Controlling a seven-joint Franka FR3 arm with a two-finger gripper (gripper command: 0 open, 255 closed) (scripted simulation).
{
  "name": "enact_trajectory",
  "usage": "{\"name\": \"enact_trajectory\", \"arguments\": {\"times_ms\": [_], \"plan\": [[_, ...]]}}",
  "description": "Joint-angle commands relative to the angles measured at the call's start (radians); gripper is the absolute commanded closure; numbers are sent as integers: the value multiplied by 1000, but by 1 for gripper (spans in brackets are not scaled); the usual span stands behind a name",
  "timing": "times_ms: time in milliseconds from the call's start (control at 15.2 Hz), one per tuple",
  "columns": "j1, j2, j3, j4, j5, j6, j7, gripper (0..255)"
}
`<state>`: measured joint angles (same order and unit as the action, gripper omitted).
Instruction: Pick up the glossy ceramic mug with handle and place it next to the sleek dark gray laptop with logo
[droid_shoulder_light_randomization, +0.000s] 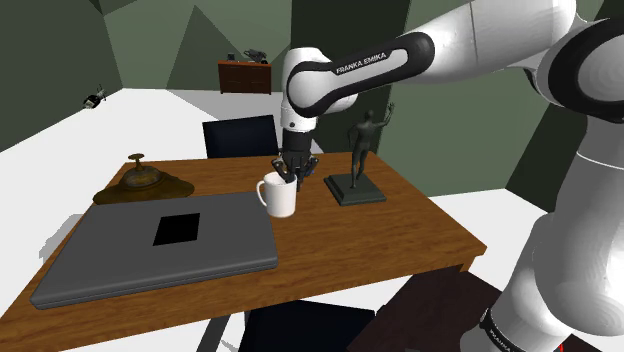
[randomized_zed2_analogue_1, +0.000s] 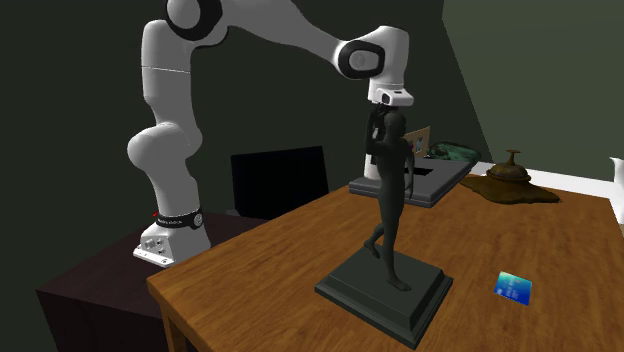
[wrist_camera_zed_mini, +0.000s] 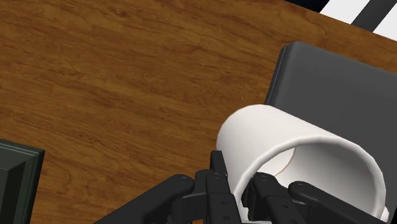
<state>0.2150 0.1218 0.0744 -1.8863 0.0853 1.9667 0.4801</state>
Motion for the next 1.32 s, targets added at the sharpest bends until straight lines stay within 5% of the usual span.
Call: {"name": "enact_trajectory", "arguments": {"times_ms": [0,858,1254], "plan": [[-1,4,-1,-24,1,28,-5,255],[1,72,-1,-114,3,186,-15,255],[2,72,-2,-114,3,186,-16,255]]}}
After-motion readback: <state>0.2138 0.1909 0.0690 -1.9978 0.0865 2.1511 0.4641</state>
